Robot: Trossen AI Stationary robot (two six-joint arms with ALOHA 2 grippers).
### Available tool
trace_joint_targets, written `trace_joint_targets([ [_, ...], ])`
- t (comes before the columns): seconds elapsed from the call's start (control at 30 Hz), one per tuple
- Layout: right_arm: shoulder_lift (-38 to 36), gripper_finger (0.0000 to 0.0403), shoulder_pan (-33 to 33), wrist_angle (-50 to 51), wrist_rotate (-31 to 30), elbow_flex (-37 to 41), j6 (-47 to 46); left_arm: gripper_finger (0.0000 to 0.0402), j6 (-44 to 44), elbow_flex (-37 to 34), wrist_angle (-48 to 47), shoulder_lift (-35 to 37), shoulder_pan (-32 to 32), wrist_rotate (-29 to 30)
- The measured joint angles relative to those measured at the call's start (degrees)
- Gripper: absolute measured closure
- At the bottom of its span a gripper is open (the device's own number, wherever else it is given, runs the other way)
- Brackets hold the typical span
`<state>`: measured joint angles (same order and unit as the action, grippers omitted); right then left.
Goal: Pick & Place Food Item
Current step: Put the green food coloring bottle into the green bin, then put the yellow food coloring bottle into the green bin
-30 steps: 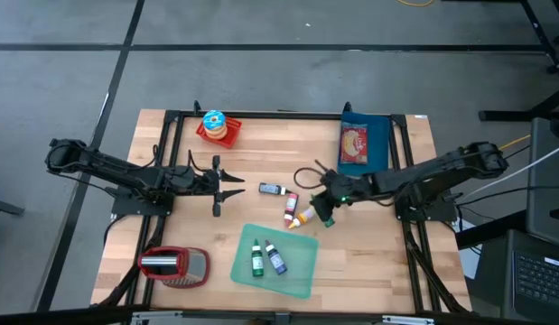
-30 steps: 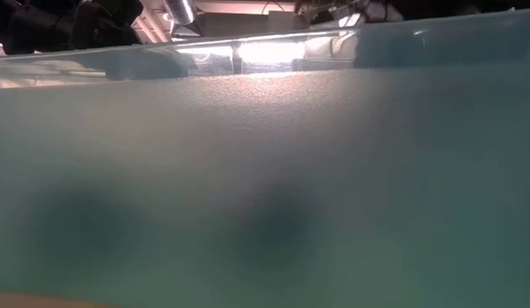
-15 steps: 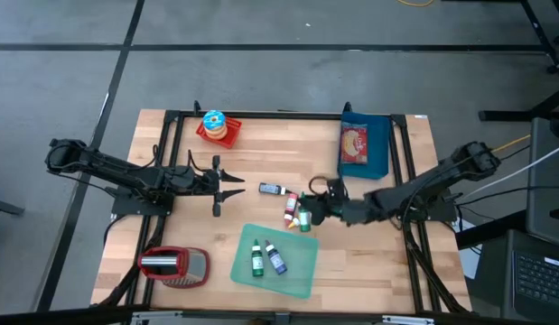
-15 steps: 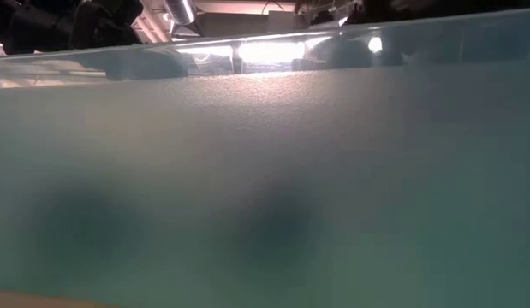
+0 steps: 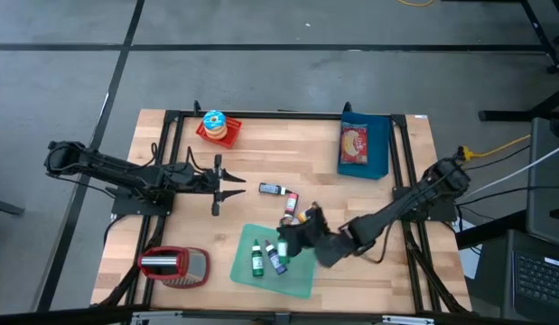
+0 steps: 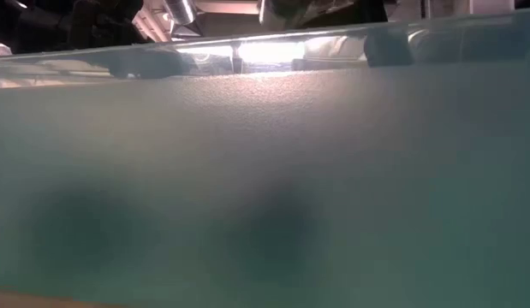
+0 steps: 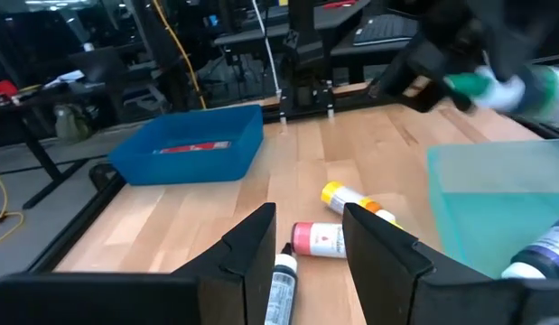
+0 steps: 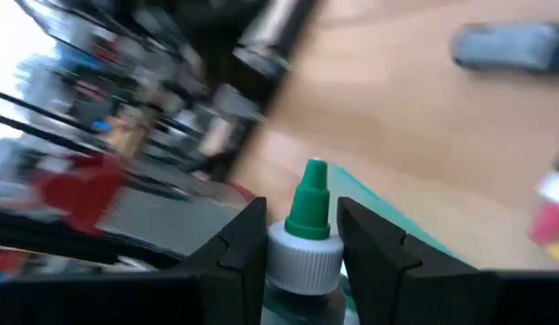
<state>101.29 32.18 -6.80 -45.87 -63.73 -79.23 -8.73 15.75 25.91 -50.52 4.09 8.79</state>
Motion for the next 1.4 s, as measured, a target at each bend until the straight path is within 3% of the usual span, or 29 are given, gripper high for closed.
trace_joint_targets([
  [0.2,5.7,0.0289,1.7,22.5,2.7,-10.2,-13.5,0.0276,-0.7,0.0,0.1,0.0,-0.6,-2.5],
  [0.43,8.8,0.0289,5.2,27.5,5.5,-10.7,-26.1,0.0276,-2.0,0.0,0.2,0.0,-0.6,-2.9],
  [0.67,9.6,0.0289,6.3,34.9,10.4,-10.7,-32.6,0.0276,-2.1,0.0,0.9,0.0,-0.6,-2.9],
  [0.77,9.6,0.0284,6.2,35.6,13.3,-10.7,-31.1,0.0276,-2.1,0.0,0.9,0.0,-1.0,-3.0],
  [0.97,9.6,0.0154,6.1,35.3,13.8,-10.7,-31.2,0.0276,-1.6,0.0,0.2,0.0,-2.3,-3.9],
  [1.07,9.5,0.0113,6.1,35.1,11.8,-10.7,-31.1,0.0276,-1.5,0.0,-0.6,0.0,-2.9,-4.4],
  [1.23,6.3,0.0107,6.1,33.6,2.1,-10.6,-25.2,0.0276,-1.5,0.0,-0.9,0.0,-3.2,-4.4],
  [1.4,1.3,0.0133,5.0,31.8,-4.7,-10.7,-3.4,0.0276,-1.5,0.0,-0.9,0.0,-3.2,-4.4],
])
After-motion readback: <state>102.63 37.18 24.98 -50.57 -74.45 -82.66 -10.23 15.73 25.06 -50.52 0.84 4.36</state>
